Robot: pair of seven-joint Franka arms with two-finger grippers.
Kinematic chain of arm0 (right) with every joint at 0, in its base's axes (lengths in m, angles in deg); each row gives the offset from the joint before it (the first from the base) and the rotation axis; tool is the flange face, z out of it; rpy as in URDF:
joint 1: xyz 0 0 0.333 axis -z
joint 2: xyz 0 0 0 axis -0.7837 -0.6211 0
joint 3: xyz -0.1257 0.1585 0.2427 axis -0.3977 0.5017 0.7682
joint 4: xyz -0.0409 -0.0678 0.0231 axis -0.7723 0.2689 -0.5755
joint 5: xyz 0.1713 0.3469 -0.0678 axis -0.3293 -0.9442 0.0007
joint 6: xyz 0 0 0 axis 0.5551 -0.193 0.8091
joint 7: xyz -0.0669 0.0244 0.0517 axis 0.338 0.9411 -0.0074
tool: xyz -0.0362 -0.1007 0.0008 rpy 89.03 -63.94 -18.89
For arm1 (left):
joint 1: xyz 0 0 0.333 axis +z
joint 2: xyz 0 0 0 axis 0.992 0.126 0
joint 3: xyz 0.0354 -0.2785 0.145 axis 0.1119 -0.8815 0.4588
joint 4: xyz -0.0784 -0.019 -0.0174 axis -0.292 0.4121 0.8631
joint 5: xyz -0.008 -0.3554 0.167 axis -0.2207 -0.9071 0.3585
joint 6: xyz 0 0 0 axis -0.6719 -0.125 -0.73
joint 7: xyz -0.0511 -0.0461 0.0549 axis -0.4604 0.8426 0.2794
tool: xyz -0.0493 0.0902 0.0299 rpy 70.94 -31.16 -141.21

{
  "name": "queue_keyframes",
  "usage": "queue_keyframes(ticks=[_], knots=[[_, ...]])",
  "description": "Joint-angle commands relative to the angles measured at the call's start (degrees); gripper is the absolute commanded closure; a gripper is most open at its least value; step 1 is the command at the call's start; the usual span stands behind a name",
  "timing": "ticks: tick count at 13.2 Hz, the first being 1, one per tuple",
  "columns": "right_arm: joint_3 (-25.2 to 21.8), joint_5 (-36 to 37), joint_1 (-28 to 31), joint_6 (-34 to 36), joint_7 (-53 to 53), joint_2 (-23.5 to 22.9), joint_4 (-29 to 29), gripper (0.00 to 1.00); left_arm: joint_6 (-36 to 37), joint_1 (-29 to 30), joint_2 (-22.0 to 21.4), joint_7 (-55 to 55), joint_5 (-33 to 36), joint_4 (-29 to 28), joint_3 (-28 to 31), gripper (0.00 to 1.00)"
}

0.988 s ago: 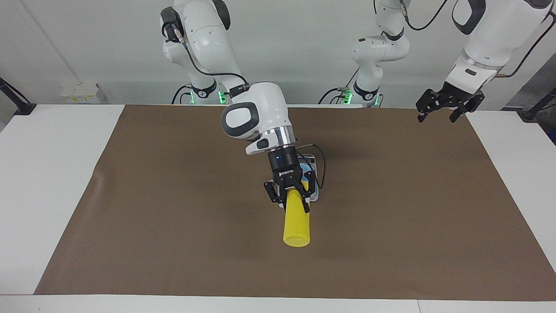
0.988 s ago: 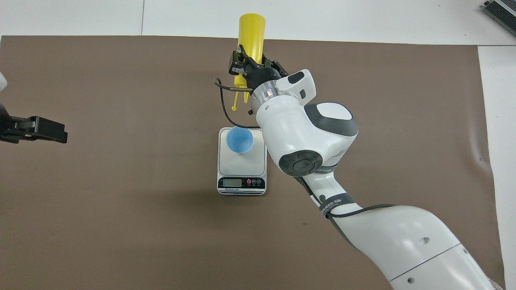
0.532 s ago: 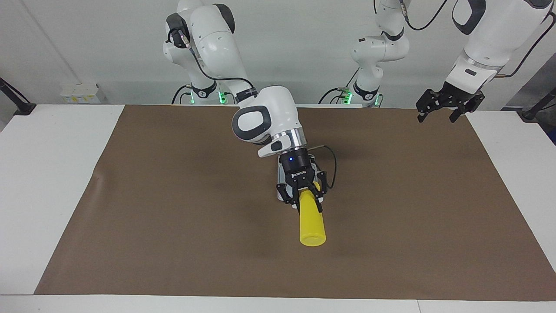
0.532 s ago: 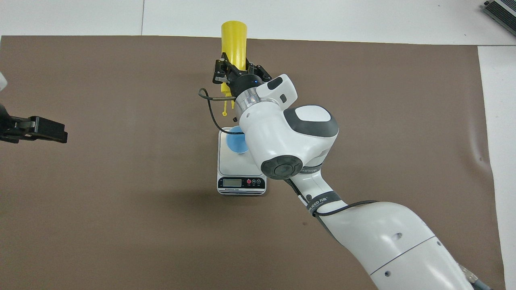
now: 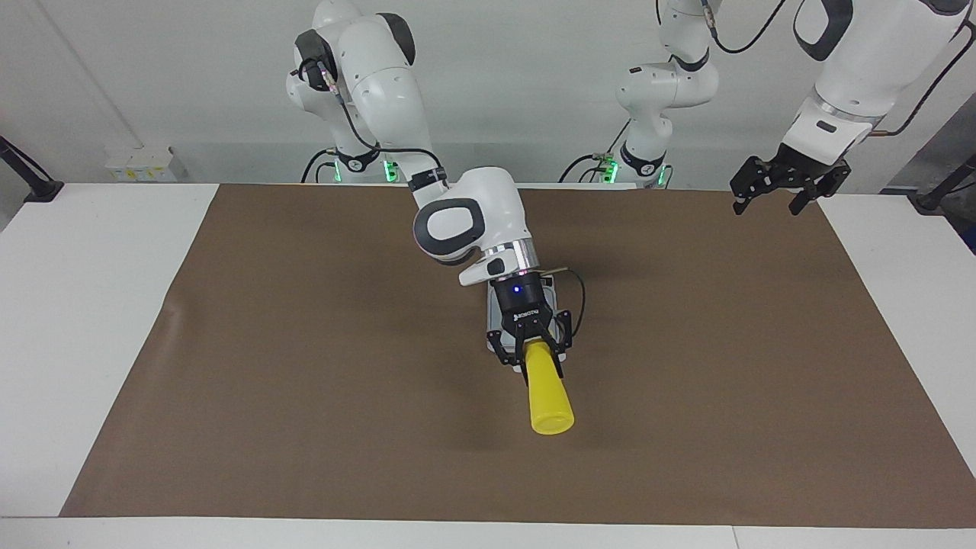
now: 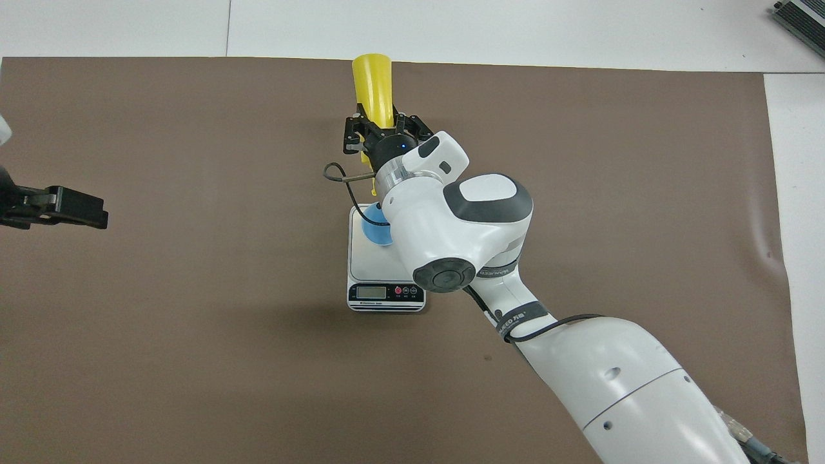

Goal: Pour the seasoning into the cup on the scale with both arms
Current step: 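Tilt the yellow bottle nozzle-down over the blue cup with the right gripper, then turn the yellow bottle upright and carry it back with the right gripper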

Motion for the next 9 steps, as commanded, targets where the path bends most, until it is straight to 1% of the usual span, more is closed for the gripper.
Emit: queue_keyframes(ticks=[1,5,7,9], knots=[[0.0,2.9,0.3,-1.4,-2.6,0.7,-0.3,1.00,0.5,0.5,-1.2,0.5,0.6,-0.9,-0.2,0.00],[0.1,1.9,0.1,-1.3,-3.9,0.7,-0.2,1.00,0.5,0.5,-1.2,0.5,0.6,-0.9,-0.2,0.00],[0.2,-2.4,0.1,-1.1,-4.4,1.0,0.0,1.00,0.5,0.5,-1.2,0.5,0.6,-0.9,-0.2,0.00],[0.2,-6.4,0.3,-0.8,-4.4,2.5,-0.1,1.00,0.5,0.5,-1.2,0.5,0.6,-0.9,-0.2,0.00]])
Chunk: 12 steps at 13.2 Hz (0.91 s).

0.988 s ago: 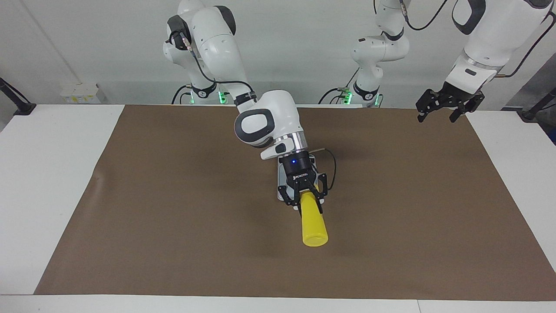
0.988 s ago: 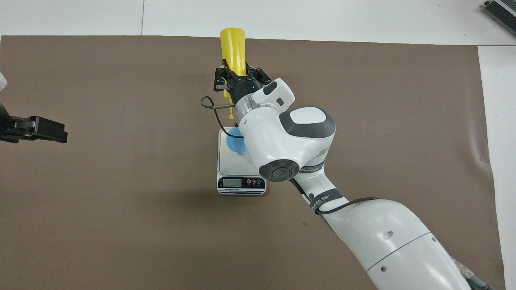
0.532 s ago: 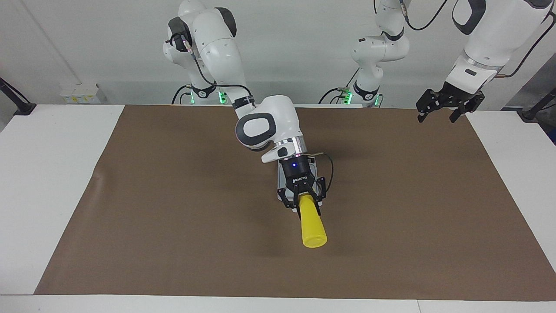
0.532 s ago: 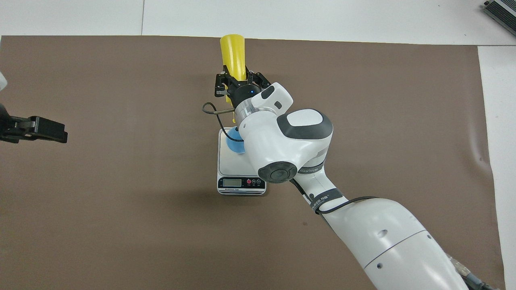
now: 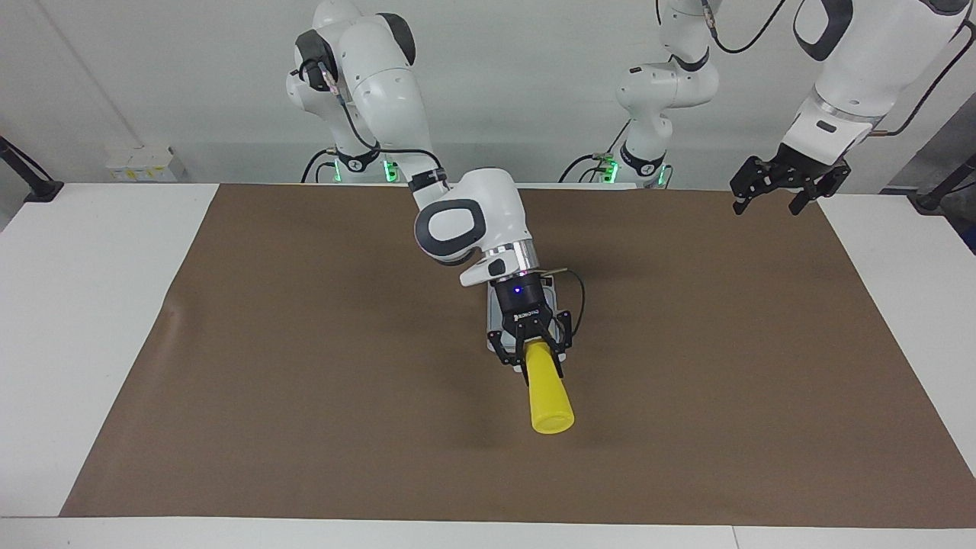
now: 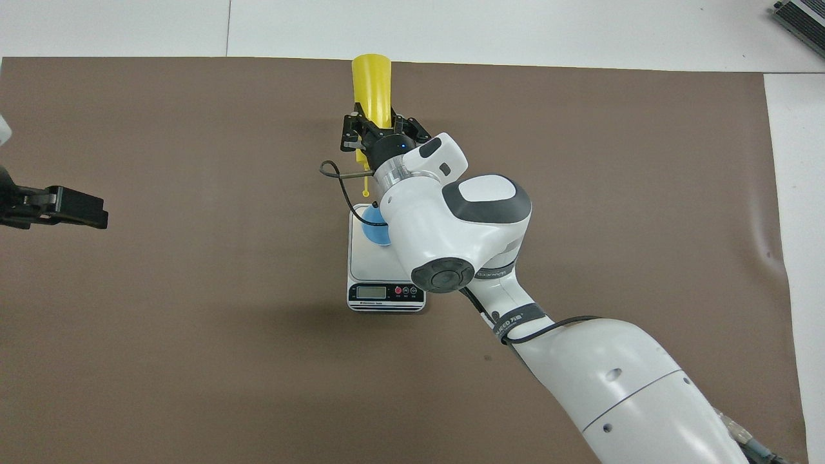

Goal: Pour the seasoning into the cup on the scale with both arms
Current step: 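Turn the yellow bottle upright and carry it back with the right gripper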

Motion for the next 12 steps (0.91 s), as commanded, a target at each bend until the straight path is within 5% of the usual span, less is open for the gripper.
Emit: queue_keyframes(ticks=[1,12], knots=[[0.2,-4.6,0.5,-0.9,-1.2,2.9,-0.4,1.00,0.5,0.5,-1.2,0.5,0.6,-0.9,-0.2,0.00],[0.5,-30.3,5.6,8.4,0.2,12.6,-6.4,1.00,0.5,0.5,-1.2,0.5,0.6,-0.9,-0.2,0.00]])
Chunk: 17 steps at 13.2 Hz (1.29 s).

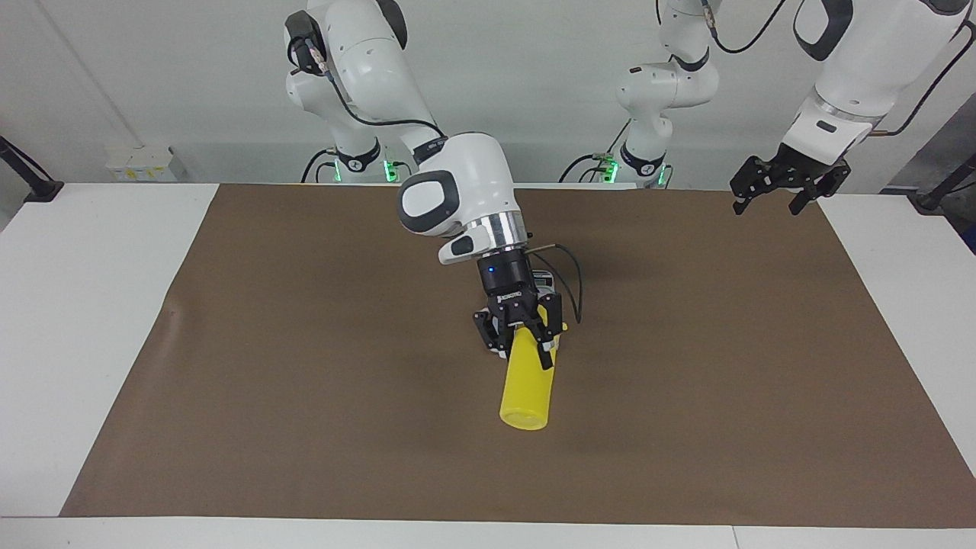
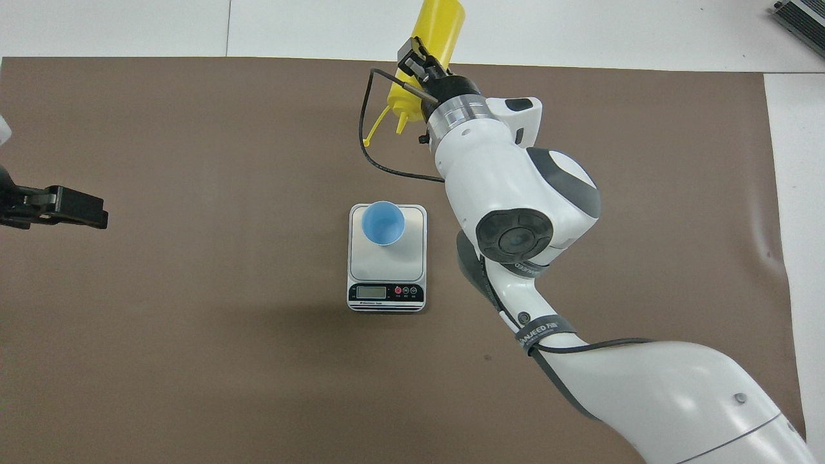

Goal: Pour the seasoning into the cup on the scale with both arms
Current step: 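Turn the yellow bottle upright and carry it back with the right gripper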

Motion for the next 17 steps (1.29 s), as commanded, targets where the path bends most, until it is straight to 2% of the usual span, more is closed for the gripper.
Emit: queue_keyframes(ticks=[1,4,8,10,15,17], knots=[[0.7,-3.7,1.0,4.5,1.3,4.0,-3.3,1.00,0.5,0.5,-1.2,0.5,0.6,-0.9,-0.2,0.00],[0.9,-9.2,1.1,10.7,6.9,6.2,-5.2,1.00,0.5,0.5,-1.2,0.5,0.6,-0.9,-0.2,0.00],[0.8,-24.8,1.6,22.3,30.0,8.8,-5.9,1.00,0.5,0.5,-1.2,0.5,0.6,-0.9,-0.2,0.00],[0.8,-29.3,3.5,26.4,38.1,9.7,-5.9,1.00,0.5,0.5,-1.2,0.5,0.6,-0.9,-0.2,0.00],[0.9,-40.0,8.4,44.8,48.4,12.7,-5.5,1.00,0.5,0.5,-1.2,0.5,0.6,-0.9,-0.2,0.00],[0.7,-48.0,11.5,52.0,49.1,13.4,-5.7,1.00,0.5,0.5,-1.2,0.5,0.6,-0.9,-0.2,0.00]])
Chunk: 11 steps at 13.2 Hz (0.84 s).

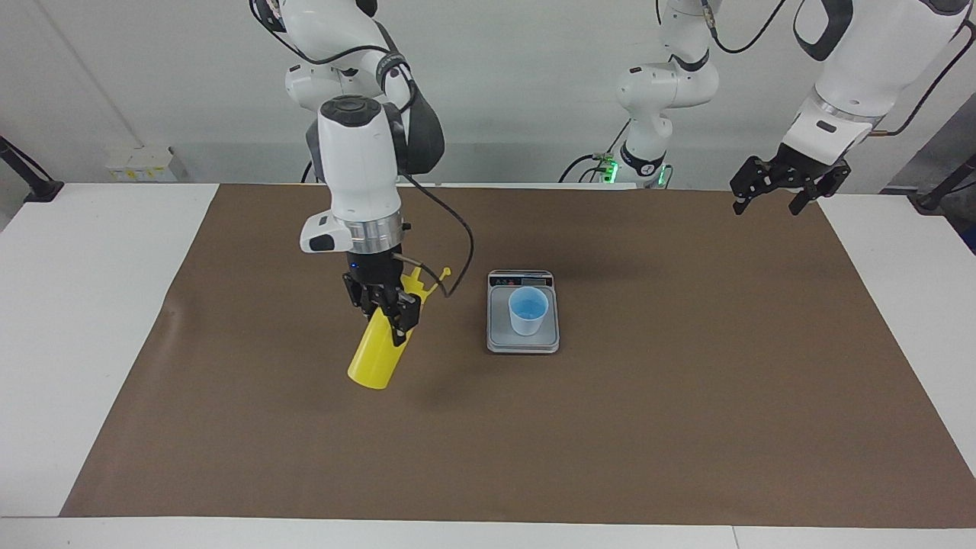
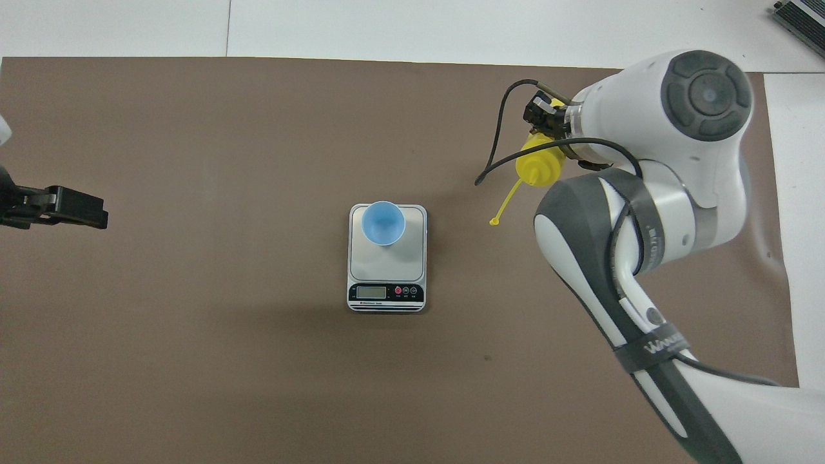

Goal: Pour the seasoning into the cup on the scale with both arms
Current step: 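Turn the yellow bottle upright and carry it back with the right gripper, then set the yellow bottle down and open the right gripper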

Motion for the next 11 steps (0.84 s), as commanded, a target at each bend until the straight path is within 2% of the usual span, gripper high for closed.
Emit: queue_keyframes(ticks=[1,2,4,6,8,11], knots=[[0.7,-7.7,5.4,7.0,2.2,2.6,-1.7,1.00,0.5,0.5,-1.2,0.5,0.6,-0.9,-0.2,0.00],[0.7,-10.2,7.4,9.6,2.1,2.7,-1.7,1.00,0.5,0.5,-1.2,0.5,0.6,-0.9,-0.2,0.00],[0.6,-20.6,14.2,13.6,1.8,2.7,-1.9,1.00,0.5,0.5,-1.2,0.5,0.6,-0.9,-0.2,0.00],[0.7,-22.1,18.4,16.1,1.9,2.5,-3.4,1.00,0.5,0.5,-1.2,0.5,0.6,-0.9,-0.2,0.00],[0.6,-27.6,23.3,17.0,1.9,2.4,-6.8,1.00,0.5,0.5,-1.2,0.5,0.6,-0.9,-0.2,0.00],[0.6,-31.4,29.8,17.9,2.0,0.9,-9.4,1.00,0.5,0.5,-1.2,0.5,0.6,-0.9,-0.2,0.00]])
